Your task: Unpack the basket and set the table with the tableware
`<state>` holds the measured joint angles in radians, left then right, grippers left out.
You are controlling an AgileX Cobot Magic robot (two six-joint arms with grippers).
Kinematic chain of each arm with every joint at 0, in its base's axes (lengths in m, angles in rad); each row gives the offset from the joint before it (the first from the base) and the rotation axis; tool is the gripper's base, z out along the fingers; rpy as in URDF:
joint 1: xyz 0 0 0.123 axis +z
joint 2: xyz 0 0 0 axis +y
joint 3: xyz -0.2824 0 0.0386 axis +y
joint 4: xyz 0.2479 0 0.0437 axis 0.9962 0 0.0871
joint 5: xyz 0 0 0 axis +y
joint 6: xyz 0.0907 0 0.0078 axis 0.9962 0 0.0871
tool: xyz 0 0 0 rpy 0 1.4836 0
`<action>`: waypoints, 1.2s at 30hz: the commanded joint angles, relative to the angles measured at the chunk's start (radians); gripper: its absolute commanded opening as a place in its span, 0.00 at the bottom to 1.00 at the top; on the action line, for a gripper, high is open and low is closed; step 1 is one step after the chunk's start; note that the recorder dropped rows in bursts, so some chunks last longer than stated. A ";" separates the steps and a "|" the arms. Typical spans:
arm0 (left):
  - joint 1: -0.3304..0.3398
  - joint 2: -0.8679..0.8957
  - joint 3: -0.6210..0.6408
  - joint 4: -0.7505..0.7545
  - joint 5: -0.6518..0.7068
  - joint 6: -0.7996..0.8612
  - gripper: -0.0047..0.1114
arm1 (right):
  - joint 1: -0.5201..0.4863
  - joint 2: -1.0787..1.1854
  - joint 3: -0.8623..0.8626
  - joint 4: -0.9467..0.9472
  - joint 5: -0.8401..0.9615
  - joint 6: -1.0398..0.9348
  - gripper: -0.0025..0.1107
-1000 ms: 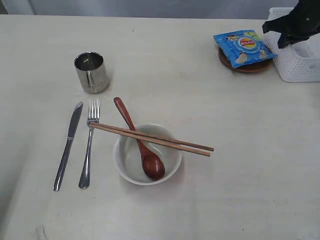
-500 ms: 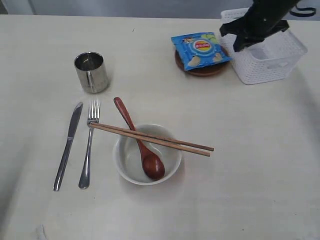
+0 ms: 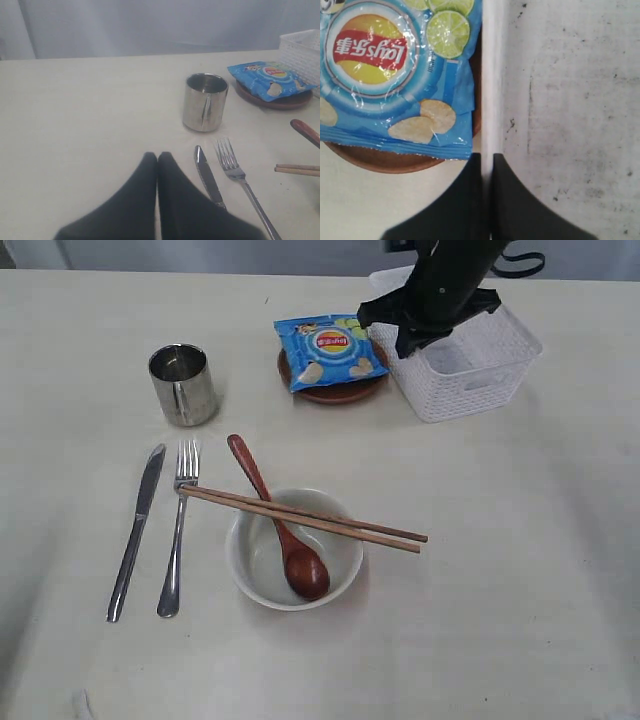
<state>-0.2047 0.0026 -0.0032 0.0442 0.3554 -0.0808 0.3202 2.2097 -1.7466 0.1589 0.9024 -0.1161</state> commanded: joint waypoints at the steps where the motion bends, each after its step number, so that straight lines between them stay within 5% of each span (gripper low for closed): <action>1: -0.005 -0.003 0.003 0.008 -0.011 -0.004 0.04 | 0.009 0.002 0.003 0.032 0.052 0.093 0.02; 18: -0.005 -0.003 0.003 0.008 -0.011 -0.004 0.04 | 0.013 -0.008 0.003 0.221 0.105 0.060 0.02; 25: -0.005 -0.003 0.003 0.008 -0.011 -0.004 0.04 | 0.006 -0.019 0.003 0.012 0.044 0.340 0.02; 36: -0.005 -0.003 0.003 0.008 -0.011 -0.004 0.04 | 0.018 -0.029 0.003 -0.004 0.047 0.501 0.02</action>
<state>-0.2047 0.0026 -0.0032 0.0442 0.3554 -0.0808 0.3334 2.1865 -1.7466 0.1503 0.9100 0.3296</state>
